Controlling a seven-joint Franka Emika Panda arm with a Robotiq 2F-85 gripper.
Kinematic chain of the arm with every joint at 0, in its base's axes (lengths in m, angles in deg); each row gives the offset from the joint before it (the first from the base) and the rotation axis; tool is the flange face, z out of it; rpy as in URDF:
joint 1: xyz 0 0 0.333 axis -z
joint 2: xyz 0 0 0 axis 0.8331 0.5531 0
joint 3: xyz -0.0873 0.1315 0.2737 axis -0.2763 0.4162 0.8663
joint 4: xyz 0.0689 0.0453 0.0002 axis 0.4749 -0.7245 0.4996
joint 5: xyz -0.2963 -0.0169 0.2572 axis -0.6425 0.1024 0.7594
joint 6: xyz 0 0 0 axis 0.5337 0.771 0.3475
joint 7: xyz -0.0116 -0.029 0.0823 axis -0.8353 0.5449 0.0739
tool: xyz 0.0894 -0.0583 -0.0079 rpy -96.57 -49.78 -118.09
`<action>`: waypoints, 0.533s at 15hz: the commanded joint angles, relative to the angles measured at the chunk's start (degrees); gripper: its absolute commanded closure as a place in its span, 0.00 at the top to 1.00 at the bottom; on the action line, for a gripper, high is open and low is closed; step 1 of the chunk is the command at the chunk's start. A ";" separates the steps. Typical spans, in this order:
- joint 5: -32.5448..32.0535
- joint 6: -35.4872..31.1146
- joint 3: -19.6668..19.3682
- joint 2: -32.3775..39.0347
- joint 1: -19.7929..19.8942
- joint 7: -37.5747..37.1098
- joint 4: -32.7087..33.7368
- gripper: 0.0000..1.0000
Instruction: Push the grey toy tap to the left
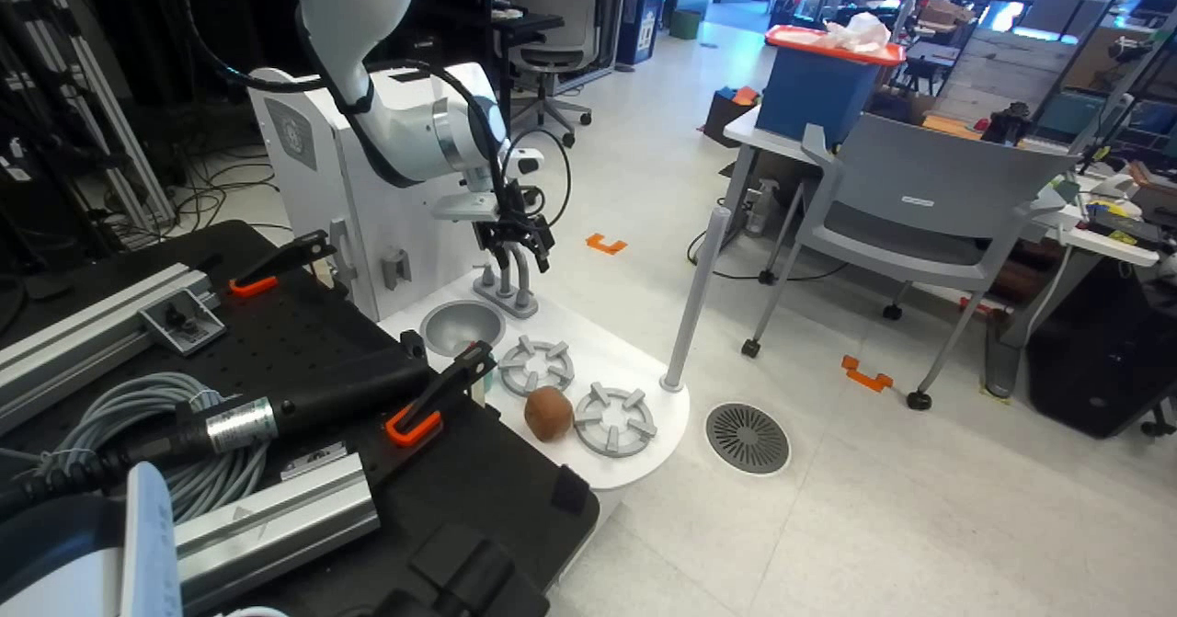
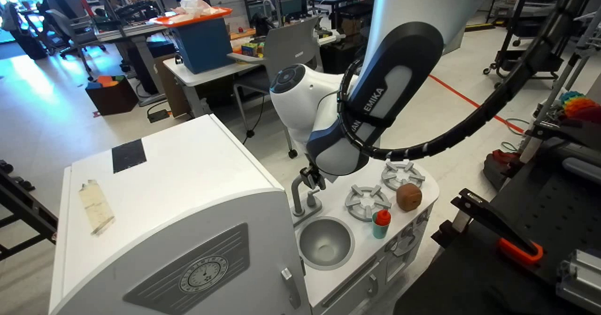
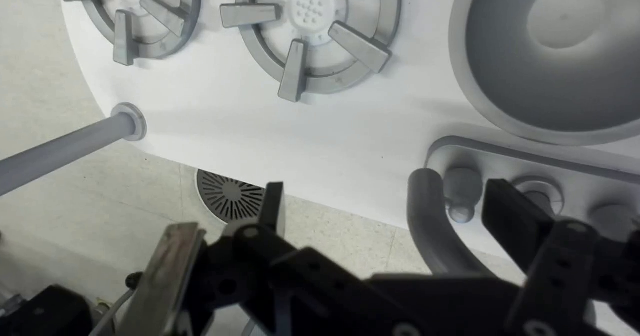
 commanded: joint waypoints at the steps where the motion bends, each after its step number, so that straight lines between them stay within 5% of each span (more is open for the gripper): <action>1: 0.22 -2.27 2.54 -0.75 2.80 4.74 -1.04 1.00; 8: 6.41 0.98 4.43 2.42 2.85 17.36 2.46 1.00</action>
